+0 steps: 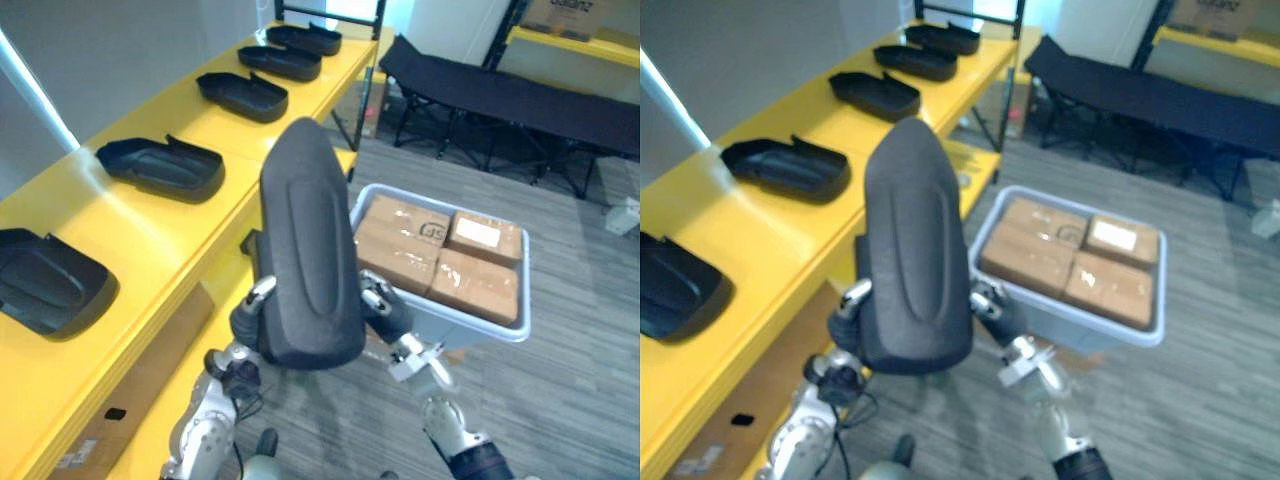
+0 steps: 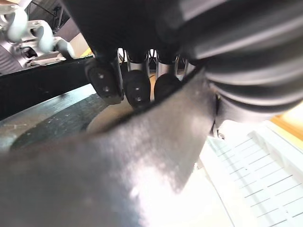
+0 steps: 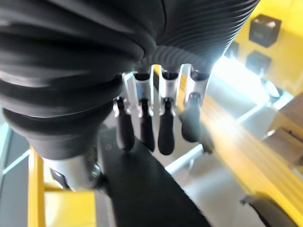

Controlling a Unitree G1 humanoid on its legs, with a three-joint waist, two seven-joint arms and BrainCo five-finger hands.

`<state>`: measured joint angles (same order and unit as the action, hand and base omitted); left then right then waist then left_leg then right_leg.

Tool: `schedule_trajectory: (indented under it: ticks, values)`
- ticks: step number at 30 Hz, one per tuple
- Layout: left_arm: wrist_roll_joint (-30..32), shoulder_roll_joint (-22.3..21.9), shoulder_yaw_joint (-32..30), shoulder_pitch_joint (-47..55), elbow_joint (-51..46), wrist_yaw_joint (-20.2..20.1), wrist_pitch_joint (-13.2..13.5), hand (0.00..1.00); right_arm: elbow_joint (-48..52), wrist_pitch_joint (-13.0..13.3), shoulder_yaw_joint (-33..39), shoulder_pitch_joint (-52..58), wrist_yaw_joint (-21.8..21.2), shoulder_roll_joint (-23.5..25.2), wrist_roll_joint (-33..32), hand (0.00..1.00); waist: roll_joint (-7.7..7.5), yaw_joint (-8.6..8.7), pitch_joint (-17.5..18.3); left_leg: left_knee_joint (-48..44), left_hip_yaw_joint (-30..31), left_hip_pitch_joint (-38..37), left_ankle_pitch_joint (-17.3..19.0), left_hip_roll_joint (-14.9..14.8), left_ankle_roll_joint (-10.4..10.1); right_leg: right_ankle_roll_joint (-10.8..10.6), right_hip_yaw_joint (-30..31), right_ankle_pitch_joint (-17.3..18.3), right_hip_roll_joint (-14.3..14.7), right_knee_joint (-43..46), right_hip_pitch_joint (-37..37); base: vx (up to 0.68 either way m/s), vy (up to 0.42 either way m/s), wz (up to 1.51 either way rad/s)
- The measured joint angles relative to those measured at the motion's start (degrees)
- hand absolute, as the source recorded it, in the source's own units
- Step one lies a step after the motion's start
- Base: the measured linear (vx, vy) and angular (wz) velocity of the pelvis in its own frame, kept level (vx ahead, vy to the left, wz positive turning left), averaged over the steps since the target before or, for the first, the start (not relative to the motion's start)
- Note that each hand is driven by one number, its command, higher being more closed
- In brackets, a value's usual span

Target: Walk over and take plastic housings, then place them on the shelf

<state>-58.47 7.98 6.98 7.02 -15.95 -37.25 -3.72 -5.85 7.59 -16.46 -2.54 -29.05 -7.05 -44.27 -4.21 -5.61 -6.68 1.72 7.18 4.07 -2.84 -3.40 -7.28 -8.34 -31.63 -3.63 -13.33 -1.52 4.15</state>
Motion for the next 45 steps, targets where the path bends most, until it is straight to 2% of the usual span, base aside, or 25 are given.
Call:
schedule_trajectory:
  ticks: [4,14,23,25,32,38,45]
  values:
    - [0.0,0.0,0.0,0.5,0.2,0.0,0.0,1.0,0.3,1.0,-1.1,0.0,-0.8,0.0,0.0,1.0,0.01,-0.01,0.0,0.0,0.0,0.0,0.0,0.0,0.0,0.0,0.0,0.0,0.0,0.0,0.0,0.0,0.0,0.0]
    - [-0.3,-0.1,0.0,0.9,0.7,-0.2,0.0,1.0,0.3,1.2,-1.5,0.0,-1.0,0.1,0.0,1.0,0.07,-0.07,0.0,0.0,0.2,0.1,0.0,0.1,0.0,0.0,-0.3,0.0,0.0,0.0,0.0,0.0,0.0,0.0]
    - [-4.3,-1.6,-0.1,0.9,1.3,-0.8,0.0,1.0,0.2,1.8,-1.2,0.0,-2.1,0.1,0.1,1.0,0.19,-0.09,-0.1,0.0,0.9,0.1,0.0,0.3,0.0,0.0,-1.0,0.0,-0.1,0.0,0.5,0.0,0.0,0.03]
    - [-4.2,-1.8,-0.5,0.9,1.3,-0.7,0.7,1.0,0.2,2.7,-1.0,0.0,-2.1,0.1,0.2,1.0,0.22,-0.08,-0.1,0.0,1.5,0.0,0.0,0.3,0.0,0.0,-1.3,0.2,-0.1,0.0,0.9,-0.01,-0.006,0.09]
    - [-4.3,-2.2,-4.6,1.2,1.3,0.6,4.7,1.0,-0.4,2.8,1.0,0.0,-2.0,0.3,0.2,1.0,0.26,-0.17,-0.1,0.0,1.5,0.0,0.0,0.3,0.0,-0.1,-1.3,0.2,-0.1,0.0,0.9,0.0,-0.001,0.0]
    - [-4.8,-3.1,-8.2,1.5,1.3,1.2,6.2,1.0,-1.6,2.7,1.9,0.1,-2.1,0.4,0.3,1.0,0.29,-0.17,-0.1,0.0,1.5,0.0,0.0,0.3,0.0,-0.1,-1.3,0.2,-0.1,0.0,1.0,0.0,0.0,0.0]
    - [-8.7,-5.2,-12.9,2.2,1.3,3.1,8.4,1.0,-1.6,2.7,3.6,0.2,-2.1,1.4,0.7,1.0,0.44,-0.36,-0.1,0.0,1.5,-0.1,0.0,0.3,0.0,-0.1,-1.3,0.2,-0.1,0.0,1.1,0.0,0.0,0.0]
